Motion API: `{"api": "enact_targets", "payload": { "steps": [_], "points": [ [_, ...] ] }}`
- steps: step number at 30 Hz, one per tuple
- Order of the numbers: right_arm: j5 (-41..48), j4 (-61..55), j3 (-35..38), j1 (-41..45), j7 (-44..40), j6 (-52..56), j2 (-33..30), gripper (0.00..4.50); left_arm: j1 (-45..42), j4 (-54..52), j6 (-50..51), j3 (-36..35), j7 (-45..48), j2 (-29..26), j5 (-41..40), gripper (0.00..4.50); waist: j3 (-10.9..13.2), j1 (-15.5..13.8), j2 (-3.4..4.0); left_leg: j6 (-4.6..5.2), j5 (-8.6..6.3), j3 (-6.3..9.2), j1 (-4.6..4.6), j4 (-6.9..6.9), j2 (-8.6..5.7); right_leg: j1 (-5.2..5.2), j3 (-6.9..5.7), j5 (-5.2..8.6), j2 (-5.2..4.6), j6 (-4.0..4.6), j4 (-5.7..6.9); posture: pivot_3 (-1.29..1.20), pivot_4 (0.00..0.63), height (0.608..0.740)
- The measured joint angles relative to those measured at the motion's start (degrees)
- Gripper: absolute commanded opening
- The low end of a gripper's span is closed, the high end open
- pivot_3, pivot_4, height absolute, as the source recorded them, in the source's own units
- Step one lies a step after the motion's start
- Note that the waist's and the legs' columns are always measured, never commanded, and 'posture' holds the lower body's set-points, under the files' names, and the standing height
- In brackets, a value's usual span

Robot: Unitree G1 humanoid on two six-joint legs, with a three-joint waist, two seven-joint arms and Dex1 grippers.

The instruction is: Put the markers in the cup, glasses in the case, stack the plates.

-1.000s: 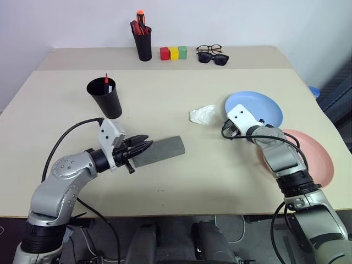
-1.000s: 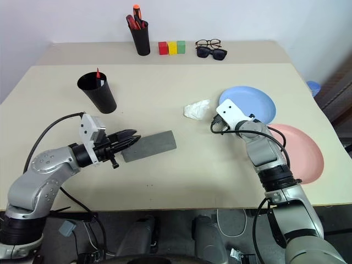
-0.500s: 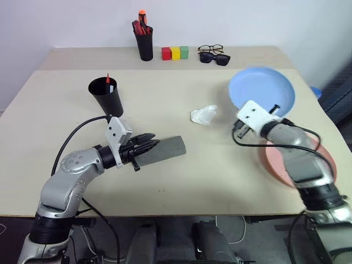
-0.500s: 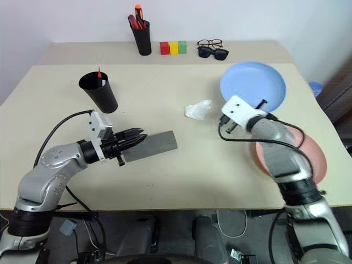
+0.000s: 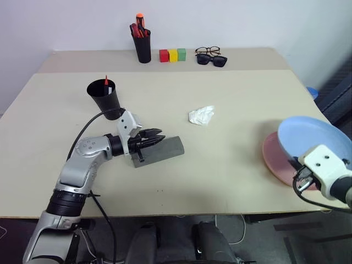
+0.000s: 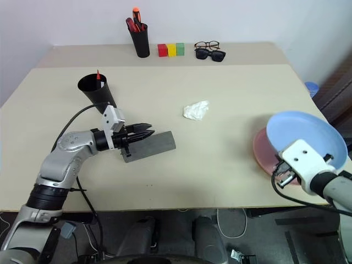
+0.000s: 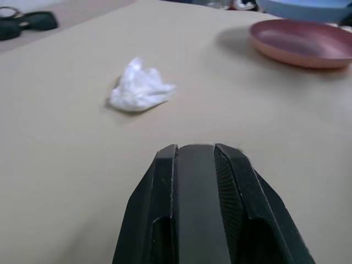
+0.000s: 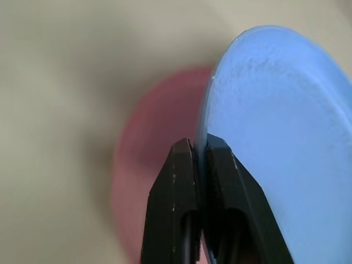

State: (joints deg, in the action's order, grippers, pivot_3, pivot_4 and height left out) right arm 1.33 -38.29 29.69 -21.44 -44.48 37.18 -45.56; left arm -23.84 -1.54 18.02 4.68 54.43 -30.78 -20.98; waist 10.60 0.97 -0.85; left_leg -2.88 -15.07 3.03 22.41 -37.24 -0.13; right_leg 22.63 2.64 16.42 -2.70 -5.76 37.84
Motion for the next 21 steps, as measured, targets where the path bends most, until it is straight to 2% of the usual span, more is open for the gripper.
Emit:
{"api": "enact_targets", "payload": {
  "steps": [3, 6, 9, 13, 16, 18, 20, 21],
  "points": [
    [0.4, 0.0, -0.8, 1.8, 0.5, 0.3, 0.1, 2.92, -0.5, 1.2, -0.9, 0.0, 0.2, 0.0, 0.4, 0.98, 0.0, 0.2, 0.01, 0.00, 0.00, 0.01, -0.03, 0.00, 0.02, 0.00, 0.08, 0.00, 0.01, 0.00, 0.01, 0.00, 0.150, 0.740],
    [2.8, 0.2, -5.7, 12.1, 2.3, 0.1, 1.4, 2.92, 0.5, 1.2, -1.5, -1.3, 0.1, -0.9, 0.4, 0.98, 0.0, 0.6, 0.03, 0.00, 0.00, 0.08, -0.08, 0.03, 0.06, 0.01, 0.13, 0.00, 0.03, 0.00, 0.03, 0.00, 0.150, 0.740],
    [3.6, 3.1, -14.7, 23.2, 4.2, 0.0, 5.1, 2.92, 3.4, 0.9, -2.2, -3.4, -1.1, -2.5, 0.8, 0.98, 0.0, 0.8, -0.01, 0.00, 0.00, 0.12, -0.04, 0.06, 0.10, 0.06, 0.11, 0.01, 0.04, 0.02, 0.02, 0.00, 0.150, 0.740],
    [2.5, 15.4, -28.1, 38.8, 8.5, -1.4, 14.9, 2.92, 6.1, 0.5, -2.9, -6.6, -3.5, -4.1, 1.6, 0.98, 0.0, 1.1, -0.06, -0.01, 0.00, 0.13, 0.01, 0.02, 0.09, 0.09, 0.08, 0.01, 0.01, 0.02, 0.02, 0.00, 0.150, 0.740],
    [0.4, 30.4, -33.8, 49.1, 12.9, -2.9, 22.7, 2.92, 8.9, -0.5, -3.4, -9.3, -4.9, -5.3, 1.7, 0.98, 0.0, 1.3, -0.05, -0.01, 0.00, 0.13, 0.05, 0.08, 0.08, 0.15, 0.07, 0.01, -0.05, 0.02, 0.04, 0.00, 0.150, 0.740],
    [-0.1, 38.5, -35.7, 52.9, 13.8, -4.6, 25.6, 3.47, 11.8, -2.3, -3.4, -10.9, -5.3, -5.8, 1.7, 0.98, 0.0, 1.1, -0.05, -0.01, 0.00, 0.11, 0.10, 0.12, 0.08, 0.22, 0.07, 0.01, -0.10, 0.02, 0.01, 0.00, 0.150, 0.740],
    [-1.2, 46.6, -37.7, 56.3, 13.9, -7.7, 26.7, 4.25, 15.0, -4.6, -3.3, -11.7, -6.1, -6.3, 1.6, 0.98, 0.0, 1.0, -0.04, 0.00, 0.00, 0.08, 0.15, 0.12, 0.07, 0.27, 0.07, 0.01, -0.19, 0.01, 0.00, 0.00, 0.150, 0.740],
    [-1.7, 49.9, -38.5, 57.5, 13.9, -9.4, 27.1, 4.43, 16.5, -5.9, -3.2, -12.3, -6.4, -6.3, 1.5, 0.98, 0.0, 1.0, -0.04, 0.00, 0.00, 0.08, 0.17, 0.11, 0.07, 0.28, 0.07, 0.00, -0.21, 0.01, 0.00, 0.00, 0.150, 0.740]
  ]
}}
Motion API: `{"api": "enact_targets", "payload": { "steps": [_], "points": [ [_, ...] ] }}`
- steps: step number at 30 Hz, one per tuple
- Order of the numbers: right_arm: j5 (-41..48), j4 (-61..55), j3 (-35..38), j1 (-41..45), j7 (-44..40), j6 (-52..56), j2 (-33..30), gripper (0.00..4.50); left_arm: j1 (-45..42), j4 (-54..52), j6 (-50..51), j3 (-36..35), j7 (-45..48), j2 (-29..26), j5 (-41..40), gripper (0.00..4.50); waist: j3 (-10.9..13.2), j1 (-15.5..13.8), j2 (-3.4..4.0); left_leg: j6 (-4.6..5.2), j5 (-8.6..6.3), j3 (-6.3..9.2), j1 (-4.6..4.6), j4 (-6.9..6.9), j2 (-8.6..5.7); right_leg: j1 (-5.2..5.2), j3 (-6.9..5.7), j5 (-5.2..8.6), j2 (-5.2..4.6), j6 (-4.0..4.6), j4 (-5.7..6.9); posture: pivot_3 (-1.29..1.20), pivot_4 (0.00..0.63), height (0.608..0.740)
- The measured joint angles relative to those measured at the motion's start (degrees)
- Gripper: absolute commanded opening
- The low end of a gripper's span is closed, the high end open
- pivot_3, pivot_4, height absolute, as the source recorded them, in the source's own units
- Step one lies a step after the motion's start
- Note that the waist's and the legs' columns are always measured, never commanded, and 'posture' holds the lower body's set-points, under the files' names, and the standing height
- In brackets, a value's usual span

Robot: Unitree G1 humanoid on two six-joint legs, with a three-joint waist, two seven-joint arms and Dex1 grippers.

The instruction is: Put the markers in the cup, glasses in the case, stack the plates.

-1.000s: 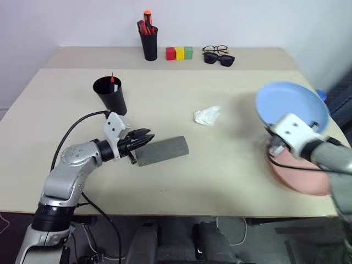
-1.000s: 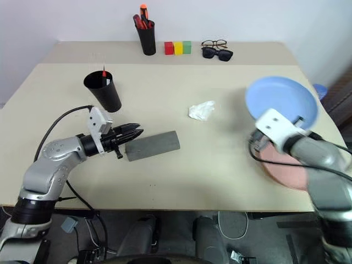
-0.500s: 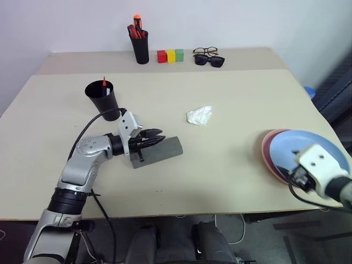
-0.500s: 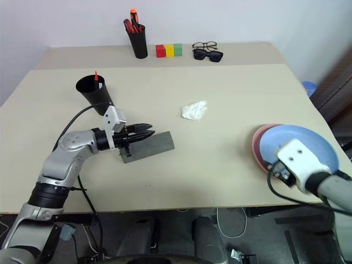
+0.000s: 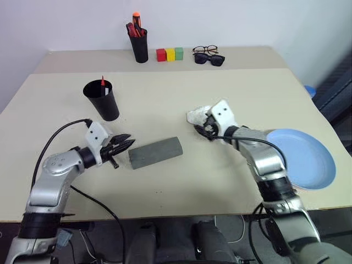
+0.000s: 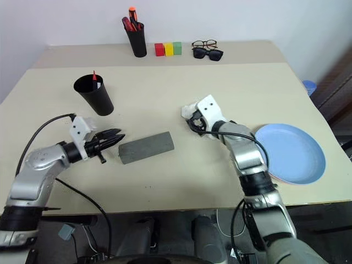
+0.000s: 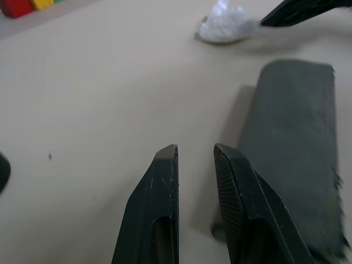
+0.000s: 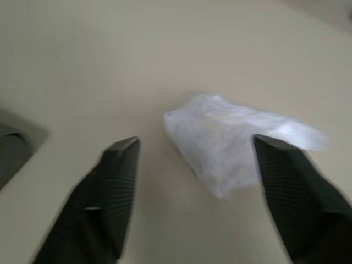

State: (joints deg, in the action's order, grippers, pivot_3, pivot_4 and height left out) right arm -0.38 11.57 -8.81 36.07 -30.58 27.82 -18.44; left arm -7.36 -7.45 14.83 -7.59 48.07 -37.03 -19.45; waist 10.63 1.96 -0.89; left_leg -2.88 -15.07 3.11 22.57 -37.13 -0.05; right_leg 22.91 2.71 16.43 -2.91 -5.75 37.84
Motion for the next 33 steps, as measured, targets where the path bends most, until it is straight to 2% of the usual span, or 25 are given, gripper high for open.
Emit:
{"api": "enact_targets", "payload": {
  "steps": [6, 7, 9, 16, 20, 25, 29, 32, 33],
  "points": [
    [-3.3, 16.9, -1.9, 6.5, 3.9, -9.6, 3.4, 4.43, 5.1, -7.4, 2.4, -1.7, -3.4, 0.6, -1.2, 0.98, 0.0, 0.5, 0.01, 0.00, 0.00, -0.01, -0.10, 0.00, -0.02, -0.02, 0.01, 0.00, 0.05, 0.00, 0.11, 0.00, 0.150, 0.740],
    [-3.4, 19.2, -1.8, 7.7, 4.7, -10.6, 4.1, 4.20, 5.5, -8.2, 2.8, -1.7, -3.9, 0.6, -1.2, 0.98, 0.0, 0.6, 0.01, 0.00, 0.00, -0.01, -0.10, 0.00, -0.02, -0.02, 0.01, 0.00, 0.07, 0.00, 0.13, 0.00, 0.150, 0.740],
    [-3.1, 22.2, -0.9, 9.0, 5.7, -11.5, 5.0, 3.55, 5.6, -10.2, 4.1, -1.7, -4.9, 0.8, -1.3, 0.98, 0.0, 0.6, 0.01, 0.00, 0.00, 0.00, -0.12, 0.00, 0.00, -0.02, 0.01, 0.00, 0.10, 0.00, 0.16, 0.00, 0.150, 0.740],
    [-2.7, 24.8, 0.9, 9.6, 7.8, -12.0, 6.0, 0.05, 4.6, -12.9, 7.9, -1.7, -6.7, 0.7, -2.4, 0.98, 0.0, 0.5, 0.02, 0.00, 0.00, 0.01, -0.11, 0.00, -0.03, -0.02, 0.01, 0.00, 0.09, 0.01, 0.16, 0.00, 0.150, 0.740],
    [-3.3, 19.2, 1.0, 6.3, 8.4, -10.7, 3.7, 0.05, 1.8, -12.8, 8.8, -0.8, -6.4, 0.7, -2.5, 0.98, 0.0, 0.1, 0.04, 0.00, 0.00, 0.05, -0.05, 0.00, -0.05, -0.01, -0.01, 0.00, 0.08, 0.00, 0.12, 0.00, 0.150, 0.740],
    [-4.3, -2.3, 3.8, -4.5, 7.3, -5.2, -5.3, 0.05, -2.7, -12.1, 9.7, 1.3, -5.3, 0.8, -2.6, 0.98, 0.0, -0.4, 0.06, 0.00, 0.00, 0.02, 0.05, 0.00, -0.08, 0.07, 0.00, 0.00, 0.06, -0.01, 0.07, 0.00, 0.150, 0.740],
    [-0.6, -24.2, 14.1, -19.6, 3.3, 2.2, -13.9, 0.05, -6.6, -9.9, 10.6, 4.1, -3.0, 1.1, -3.1, 0.98, 0.0, -1.2, 0.08, 0.01, -0.01, 0.04, 0.05, 0.03, -0.07, 0.03, -0.01, 0.01, 0.12, 0.00, 0.01, 0.00, 0.150, 0.740],
    [0.7, -34.4, 23.6, -31.2, 1.0, 7.3, -18.9, 0.05, -9.4, -6.7, 10.8, 6.2, -1.5, 1.6, -3.1, 0.98, 0.0, -1.3, 0.08, 0.03, -0.02, 0.03, -0.04, -0.02, -0.08, -0.17, -0.03, 0.01, 0.12, -0.02, -0.10, 0.00, 0.150, 0.740],
    [1.0, -36.4, 26.2, -33.8, 0.6, 8.9, -19.4, 0.33, -10.5, -5.8, 10.8, 6.9, -1.2, 2.0, -3.1, 0.98, 0.0, -1.2, 0.08, 0.03, -0.02, 0.01, -0.08, -0.02, -0.08, -0.20, 0.00, 0.01, 0.13, -0.02, -0.10, 0.00, 0.150, 0.740]
  ]
}}
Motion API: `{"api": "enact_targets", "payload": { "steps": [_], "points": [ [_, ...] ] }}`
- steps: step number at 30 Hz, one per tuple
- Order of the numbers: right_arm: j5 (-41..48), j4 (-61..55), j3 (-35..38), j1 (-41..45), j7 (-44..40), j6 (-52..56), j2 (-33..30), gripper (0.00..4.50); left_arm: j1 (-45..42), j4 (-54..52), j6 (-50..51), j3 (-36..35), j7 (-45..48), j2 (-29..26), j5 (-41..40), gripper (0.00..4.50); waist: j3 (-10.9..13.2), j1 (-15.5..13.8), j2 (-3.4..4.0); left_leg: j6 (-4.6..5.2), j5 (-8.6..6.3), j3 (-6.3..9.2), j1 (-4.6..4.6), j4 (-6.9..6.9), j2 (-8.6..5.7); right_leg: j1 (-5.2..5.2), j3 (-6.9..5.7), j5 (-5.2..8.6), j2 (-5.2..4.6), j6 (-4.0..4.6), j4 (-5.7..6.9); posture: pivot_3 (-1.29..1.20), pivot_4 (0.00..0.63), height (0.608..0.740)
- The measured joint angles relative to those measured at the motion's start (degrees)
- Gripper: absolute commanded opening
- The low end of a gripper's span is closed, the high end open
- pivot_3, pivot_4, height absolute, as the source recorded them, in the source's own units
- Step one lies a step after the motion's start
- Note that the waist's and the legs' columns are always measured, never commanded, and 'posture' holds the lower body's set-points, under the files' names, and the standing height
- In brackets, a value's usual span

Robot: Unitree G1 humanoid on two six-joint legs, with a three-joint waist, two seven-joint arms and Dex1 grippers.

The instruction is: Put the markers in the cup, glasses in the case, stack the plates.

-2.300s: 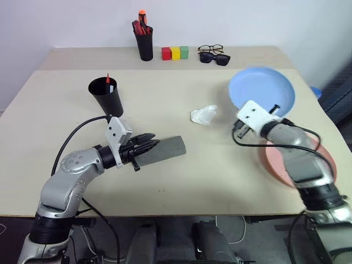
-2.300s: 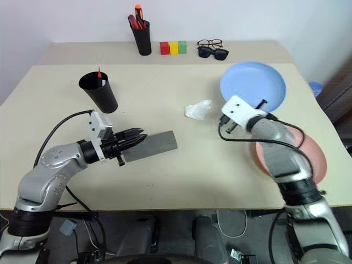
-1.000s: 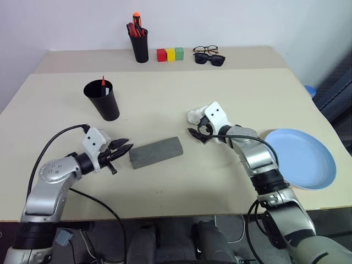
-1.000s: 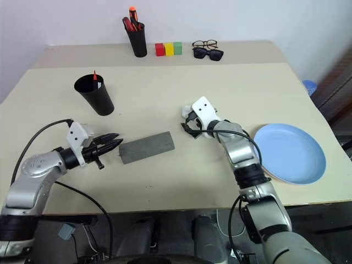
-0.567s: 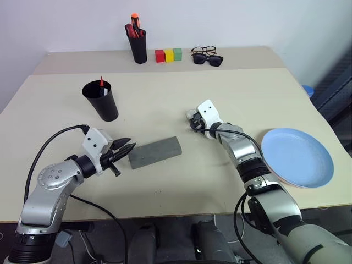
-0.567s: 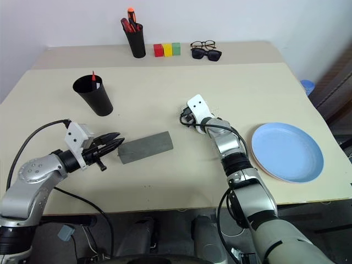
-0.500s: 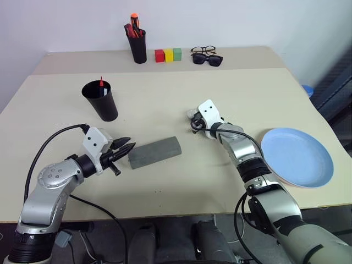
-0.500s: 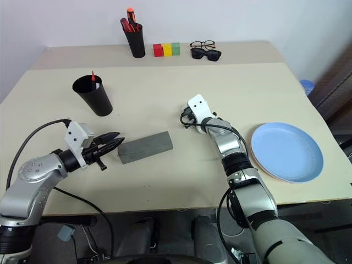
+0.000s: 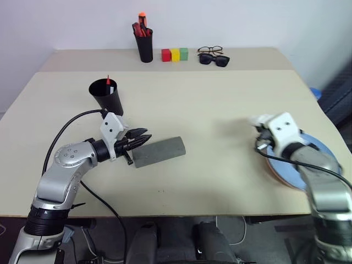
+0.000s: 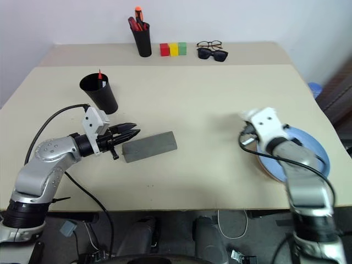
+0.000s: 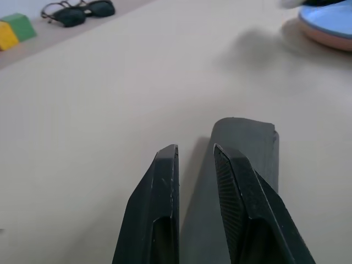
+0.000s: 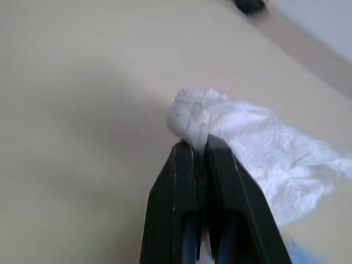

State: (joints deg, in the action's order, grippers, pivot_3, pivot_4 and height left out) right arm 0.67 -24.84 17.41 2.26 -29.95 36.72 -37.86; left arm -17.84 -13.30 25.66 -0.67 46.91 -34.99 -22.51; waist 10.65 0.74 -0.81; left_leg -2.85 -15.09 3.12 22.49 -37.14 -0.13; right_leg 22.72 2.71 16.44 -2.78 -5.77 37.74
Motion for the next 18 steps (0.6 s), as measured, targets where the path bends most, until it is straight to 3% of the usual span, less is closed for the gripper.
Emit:
{"api": "enact_targets", "payload": {
  "steps": [3, 8, 11, 18],
  "points": [
    [0.9, -3.6, 5.6, -5.9, -0.7, 4.4, -0.8, 1.44, -3.2, 2.0, -0.2, 1.7, 0.6, 1.7, 0.1, 0.98, 0.0, 0.5, 0.00, 0.00, 0.00, -0.03, -0.12, 0.01, 0.04, -0.05, 0.07, 0.00, 0.09, 0.00, 0.03, 0.00, 0.150, 0.740],
    [0.9, -3.6, 6.1, -6.9, -0.5, 3.9, -1.1, 3.95, -4.2, 4.3, -1.5, 2.0, -0.1, 3.2, 0.9, 0.98, 0.0, 1.0, 0.01, 0.00, 0.00, -0.04, -0.10, 0.01, 0.06, -0.02, 0.09, 0.00, 0.11, 0.01, 0.04, 0.00, 0.150, 0.740],
    [2.0, -1.1, 5.7, -2.4, -0.6, 0.2, -1.1, 3.95, -2.5, 4.3, -2.6, 0.7, -2.1, 3.3, 1.4, 0.98, 0.0, 1.2, 0.01, 0.00, 0.00, -0.03, -0.10, 0.01, 0.06, -0.03, 0.09, 0.00, 0.08, 0.00, 0.04, 0.00, 0.150, 0.740],
    [9.8, 10.8, 0.1, 11.9, -6.0, -8.2, 1.8, 3.95, 11.1, 3.3, -5.4, -13.3, -8.6, -0.6, 3.1, 0.98, 0.0, 1.6, 0.03, 0.02, -0.01, -0.03, -0.07, 0.07, 0.16, 0.03, 0.09, 0.01, 0.07, 0.02, 0.01, 0.00, 0.150, 0.740]
  ]
}}
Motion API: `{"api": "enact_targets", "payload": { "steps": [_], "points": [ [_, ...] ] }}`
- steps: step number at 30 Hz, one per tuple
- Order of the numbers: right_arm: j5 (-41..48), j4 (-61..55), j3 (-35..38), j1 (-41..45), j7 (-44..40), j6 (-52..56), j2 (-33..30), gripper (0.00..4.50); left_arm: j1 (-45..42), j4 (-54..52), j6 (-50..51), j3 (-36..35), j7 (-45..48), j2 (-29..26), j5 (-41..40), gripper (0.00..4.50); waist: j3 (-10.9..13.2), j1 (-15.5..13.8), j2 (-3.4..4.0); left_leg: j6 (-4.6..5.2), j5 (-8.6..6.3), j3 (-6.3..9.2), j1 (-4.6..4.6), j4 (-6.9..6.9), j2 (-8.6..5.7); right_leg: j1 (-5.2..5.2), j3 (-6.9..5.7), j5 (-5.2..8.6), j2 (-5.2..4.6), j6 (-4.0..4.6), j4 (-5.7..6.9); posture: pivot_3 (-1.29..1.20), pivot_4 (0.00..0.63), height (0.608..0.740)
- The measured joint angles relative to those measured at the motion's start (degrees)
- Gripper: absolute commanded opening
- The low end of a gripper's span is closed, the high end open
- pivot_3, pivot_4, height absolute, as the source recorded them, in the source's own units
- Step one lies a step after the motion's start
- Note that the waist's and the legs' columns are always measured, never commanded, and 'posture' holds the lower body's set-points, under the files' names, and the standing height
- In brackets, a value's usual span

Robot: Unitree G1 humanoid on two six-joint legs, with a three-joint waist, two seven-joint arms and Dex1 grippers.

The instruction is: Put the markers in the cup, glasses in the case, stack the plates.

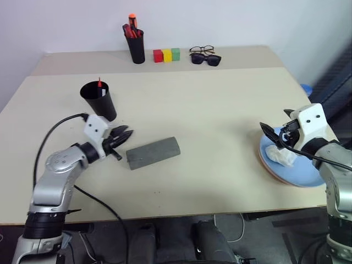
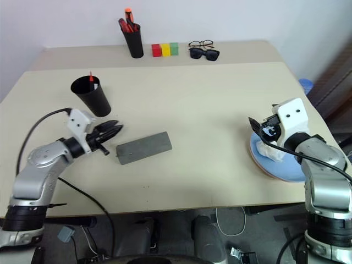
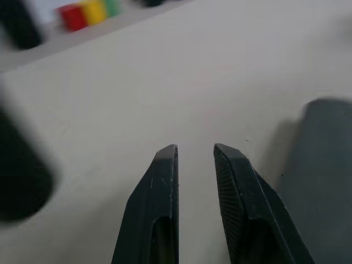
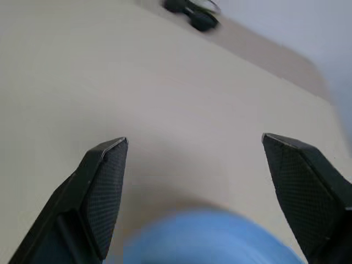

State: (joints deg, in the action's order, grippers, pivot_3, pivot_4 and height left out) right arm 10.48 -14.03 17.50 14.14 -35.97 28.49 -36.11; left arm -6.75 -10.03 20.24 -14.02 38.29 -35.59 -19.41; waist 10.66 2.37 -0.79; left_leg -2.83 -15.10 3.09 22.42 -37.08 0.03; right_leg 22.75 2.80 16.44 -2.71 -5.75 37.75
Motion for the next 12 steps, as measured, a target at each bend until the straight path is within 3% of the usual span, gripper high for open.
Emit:
{"api": "enact_targets", "payload": {
  "steps": [5, 12],
  "points": [
    [4.3, 7.7, -4.1, 5.6, -6.0, -4.2, 1.6, 3.95, 9.6, -0.3, -3.2, -10.3, -1.8, -1.1, 0.1, 0.98, 0.0, -0.5, -0.01, 0.04, -0.02, 0.00, 0.02, -0.01, 0.01, -0.07, -0.04, -0.01, -0.16, -0.01, -0.12, 0.00, 0.150, 0.740],
    [7.8, 12.3, -8.4, 9.1, -10.7, -4.3, 1.9, 3.95, 15.4, -4.2, -4.3, -12.3, -5.5, 2.0, 0.2, 0.98, 0.0, -1.7, -0.01, 0.04, -0.03, 0.02, 0.02, -0.05, 0.00, -0.11, -0.09, -0.01, -0.22, -0.01, -0.14, 0.00, 0.150, 0.740]
  ]
}}
